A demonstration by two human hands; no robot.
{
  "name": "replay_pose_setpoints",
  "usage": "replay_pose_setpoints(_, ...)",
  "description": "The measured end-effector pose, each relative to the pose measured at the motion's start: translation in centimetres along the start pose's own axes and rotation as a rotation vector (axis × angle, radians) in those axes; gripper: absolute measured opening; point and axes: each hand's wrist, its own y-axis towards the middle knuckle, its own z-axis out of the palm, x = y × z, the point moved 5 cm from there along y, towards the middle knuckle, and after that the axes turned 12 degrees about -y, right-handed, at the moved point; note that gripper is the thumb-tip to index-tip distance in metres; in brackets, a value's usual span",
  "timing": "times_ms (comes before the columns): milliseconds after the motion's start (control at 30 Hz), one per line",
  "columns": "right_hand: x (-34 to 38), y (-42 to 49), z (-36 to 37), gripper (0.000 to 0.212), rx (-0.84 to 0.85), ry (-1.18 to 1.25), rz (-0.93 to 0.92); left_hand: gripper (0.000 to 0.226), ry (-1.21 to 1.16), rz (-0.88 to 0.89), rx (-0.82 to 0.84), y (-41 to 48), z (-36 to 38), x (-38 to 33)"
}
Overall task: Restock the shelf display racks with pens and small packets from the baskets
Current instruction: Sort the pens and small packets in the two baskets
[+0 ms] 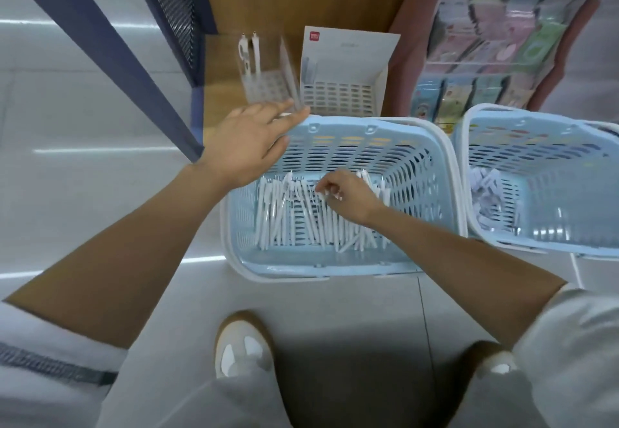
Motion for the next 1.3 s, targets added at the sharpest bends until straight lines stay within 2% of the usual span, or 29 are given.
replay_pose_setpoints(67, 4.2, 0.4, 2.2, 0.028, 0.182, 0.117, -0.24, 0.053, 0.0, 0.015, -0.022, 0.0, 0.0, 0.1)
replay_pose_setpoints(167, 7.5, 1.4, 5.8, 0.039, 0.356, -0.001, -0.358, 0.051, 0.017, 0.028, -0.053, -0.1, 0.1, 0.3)
replay_pose_setpoints(267, 6.5, 1.9, 5.9, 0.039, 0.351, -0.244, -0.373, 0.051, 0.014, 0.034, -0.06, 0.0, 0.1, 0.3)
replay_pose_setpoints(367, 3.8, 1.6, 4.4, 0.032, 0.333, -0.341, -0.356, 0.05, 0.01, 0.031, -0.067, 0.1, 0.0, 0.4)
replay_pose_setpoints(433, 2.7, 1.4, 3.6, 0.025, 0.284, -0.269, -0.315, 0.049, -0.004, 0.021, -0.061, 0.3, 0.0, 0.4)
replay_pose_setpoints(567, 1.9, 0.7, 0.8, 0.027, 0.066, 0.12, -0.152, 0.054, -0.019, 0.028, -0.019, 0.9, -0.1, 0.2)
replay_pose_setpoints(667, -0.5, -0.1, -0.6, 0.027, -0.082, 0.058, 0.117, 0.054, -0.013, 0.039, -0.002, 1.4, -0.1, -0.3)
replay_pose_setpoints(733, -2.2, -1.1, -0.5, 0.04, -0.07, -0.035, 0.423, 0.057, 0.021, 0.07, -0.003, 1.4, 0.6, -1.3)
replay_pose_setpoints(800, -2.0, -1.8, 0.7, 0.061, 0.063, -0.021, 0.565, 0.059, 0.05, 0.102, -0.002, 1.6, 1.4, -2.2)
replay_pose_setpoints(867, -0.7, -1.5, 1.6, 0.066, 0.141, 0.008, 0.544, 0.058, 0.089, 0.112, 0.0, 1.8, 1.9, -2.3)
replay_pose_setpoints(933, 0.2, -1.2, 1.5, 0.062, 0.16, 0.068, 0.492, 0.058, 0.107, 0.108, 0.0, 1.9, 1.9, -2.1)
replay_pose_setpoints(1033, -0.9, -1.7, -0.4, 0.05, 0.068, 0.215, 0.432, 0.06, 0.113, 0.108, 0.006, 1.9, 1.9, -2.1)
replay_pose_setpoints(1100, -2.9, -2.6, -1.5, 0.041, -0.015, 0.277, 0.49, 0.058, 0.108, 0.11, 0.004, 1.9, 2.0, -2.1)
replay_pose_setpoints(1133, -3.7, -2.9, -1.6, 0.041, -0.002, 0.236, 0.54, 0.057, 0.107, 0.108, 0.0, 1.9, 2.0, -2.1)
replay_pose_setpoints(1200, -4.3, -2.9, -0.7, 0.045, 0.134, 0.088, 0.605, 0.057, 0.114, 0.103, -0.009, 2.0, 2.1, -2.1)
replay_pose_setpoints(1300, -2.3, -2.0, 1.1, 0.055, 0.238, 0.109, 0.652, 0.057, 0.127, 0.104, -0.021, 2.0, 2.1, -2.1)
